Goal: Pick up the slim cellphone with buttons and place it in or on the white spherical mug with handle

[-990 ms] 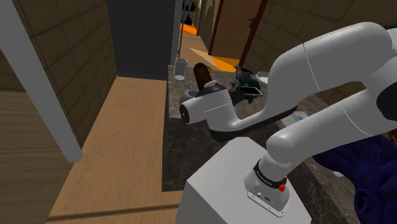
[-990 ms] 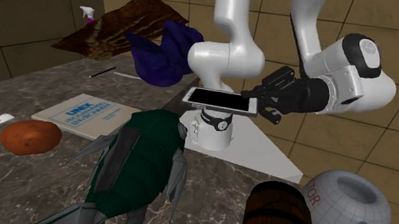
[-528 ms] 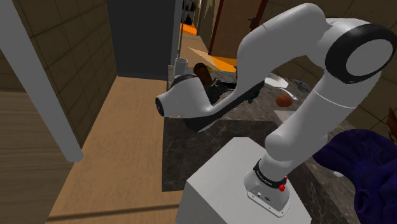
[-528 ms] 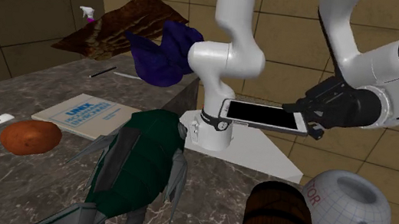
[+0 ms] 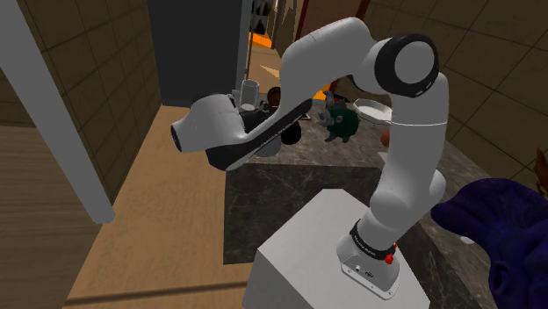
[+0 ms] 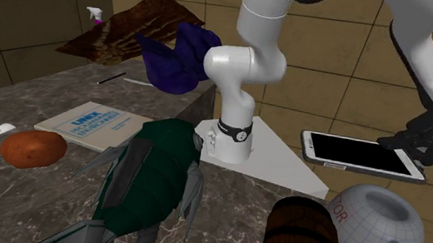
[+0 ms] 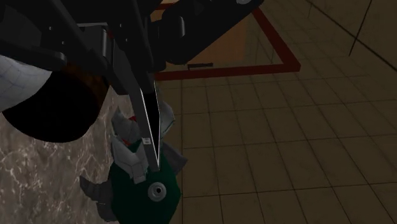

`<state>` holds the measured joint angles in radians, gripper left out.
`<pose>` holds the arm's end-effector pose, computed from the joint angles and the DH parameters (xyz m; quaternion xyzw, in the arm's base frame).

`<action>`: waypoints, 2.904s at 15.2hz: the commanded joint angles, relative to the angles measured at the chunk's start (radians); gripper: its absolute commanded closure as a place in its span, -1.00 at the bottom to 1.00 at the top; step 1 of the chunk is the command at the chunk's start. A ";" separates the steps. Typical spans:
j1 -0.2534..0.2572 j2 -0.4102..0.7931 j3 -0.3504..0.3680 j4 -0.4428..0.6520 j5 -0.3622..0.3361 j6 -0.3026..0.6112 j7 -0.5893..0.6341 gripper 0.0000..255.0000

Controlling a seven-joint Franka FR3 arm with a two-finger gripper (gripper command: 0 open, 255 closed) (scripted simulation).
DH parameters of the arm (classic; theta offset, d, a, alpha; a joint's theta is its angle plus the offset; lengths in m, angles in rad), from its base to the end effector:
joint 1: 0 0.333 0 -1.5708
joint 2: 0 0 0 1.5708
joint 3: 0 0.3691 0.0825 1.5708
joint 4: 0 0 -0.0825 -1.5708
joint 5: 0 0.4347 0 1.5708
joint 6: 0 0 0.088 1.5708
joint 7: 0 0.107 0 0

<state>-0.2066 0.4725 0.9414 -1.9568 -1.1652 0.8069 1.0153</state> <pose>0.5089 0.2185 0.3656 0.7223 -0.0415 -0.0450 0.6889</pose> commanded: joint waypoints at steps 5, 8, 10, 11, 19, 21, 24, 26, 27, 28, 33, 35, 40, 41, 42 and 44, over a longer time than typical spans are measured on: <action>0.169 0.201 -0.089 0.295 -0.156 -0.107 -0.099 1.00; 0.174 0.225 -0.097 0.293 -0.150 -0.098 -0.069 1.00; 0.177 0.243 -0.102 0.292 -0.147 -0.093 -0.049 1.00; 0.179 0.251 -0.105 0.292 -0.146 -0.091 -0.040 1.00; 0.191 0.315 -0.125 0.296 -0.141 -0.072 0.024 1.00; 0.189 0.317 -0.121 0.296 -0.143 -0.074 0.024 1.00; 0.186 0.319 -0.117 0.296 -0.145 -0.076 0.025 1.00; 0.184 0.321 -0.115 0.297 -0.146 -0.078 0.025 1.00; 0.185 0.321 -0.115 0.298 -0.148 -0.078 0.023 -1.00; 0.184 0.322 -0.116 0.298 -0.149 -0.077 0.023 -1.00; 0.191 0.367 -0.077 0.342 -0.174 -0.123 0.025 -1.00; 0.237 0.437 -0.045 0.435 -0.217 -0.188 0.012 -1.00; 0.242 0.482 -0.004 0.475 -0.257 -0.230 0.007 -1.00; 0.239 0.485 0.001 0.475 -0.261 -0.233 0.008 -1.00; 0.235 0.489 0.008 0.476 -0.266 -0.238 0.009 -1.00; 0.227 0.499 0.024 0.476 -0.277 -0.247 0.011 -1.00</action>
